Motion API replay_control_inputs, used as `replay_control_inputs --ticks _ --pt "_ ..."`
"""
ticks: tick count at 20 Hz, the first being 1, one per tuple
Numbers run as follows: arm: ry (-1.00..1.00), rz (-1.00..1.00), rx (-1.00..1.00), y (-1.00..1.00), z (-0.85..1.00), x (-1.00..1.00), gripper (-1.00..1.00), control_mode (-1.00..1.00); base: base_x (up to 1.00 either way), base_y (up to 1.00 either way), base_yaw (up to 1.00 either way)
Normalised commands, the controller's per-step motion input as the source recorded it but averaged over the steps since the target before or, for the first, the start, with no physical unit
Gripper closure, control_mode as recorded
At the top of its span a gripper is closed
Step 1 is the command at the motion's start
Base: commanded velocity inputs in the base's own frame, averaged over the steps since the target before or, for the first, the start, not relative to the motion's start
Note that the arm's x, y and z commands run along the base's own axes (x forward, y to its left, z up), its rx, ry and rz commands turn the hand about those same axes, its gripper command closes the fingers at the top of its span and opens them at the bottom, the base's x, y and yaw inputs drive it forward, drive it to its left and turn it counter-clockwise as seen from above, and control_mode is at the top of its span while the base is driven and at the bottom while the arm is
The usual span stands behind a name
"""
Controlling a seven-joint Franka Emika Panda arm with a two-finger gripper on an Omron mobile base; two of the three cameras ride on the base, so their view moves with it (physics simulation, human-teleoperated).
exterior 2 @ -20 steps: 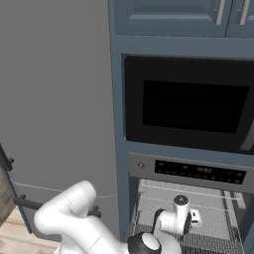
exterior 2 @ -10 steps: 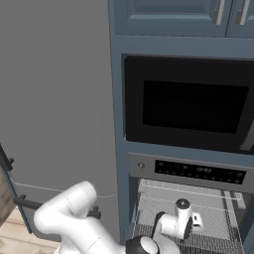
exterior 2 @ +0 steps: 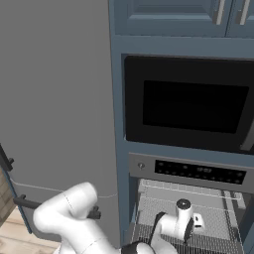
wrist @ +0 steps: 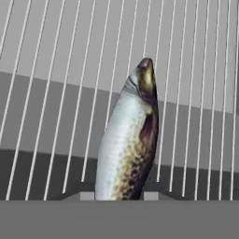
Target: Take the fish from the oven and place it on the plate on the counter.
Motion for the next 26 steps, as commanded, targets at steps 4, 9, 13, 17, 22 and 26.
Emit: replay_control_inputs --ticks 4,9,13,17,22,26 --pt "-0.01 0.00 0.00 0.02 0.68 -0.19 1.00 -1.00 0.00 0.00 0.00" --pt "-0.02 0.00 0.00 0.00 0.82 -0.37 1.00 -1.00 0.00 0.00 0.00" --pt "-0.02 0.00 0.00 0.02 0.78 -0.48 1.00 -1.00 0.00 0.00 0.00" --pt "-0.12 0.00 0.02 0.06 0.82 -0.60 1.00 -1.00 0.00 0.00 0.00" --pt "-0.14 -0.05 0.00 0.24 0.93 -0.52 1.00 -1.00 0.00 0.00 0.00" --pt "-0.14 -0.07 0.00 0.38 1.00 -0.52 1.00 -1.00 0.00 0.00 0.00"
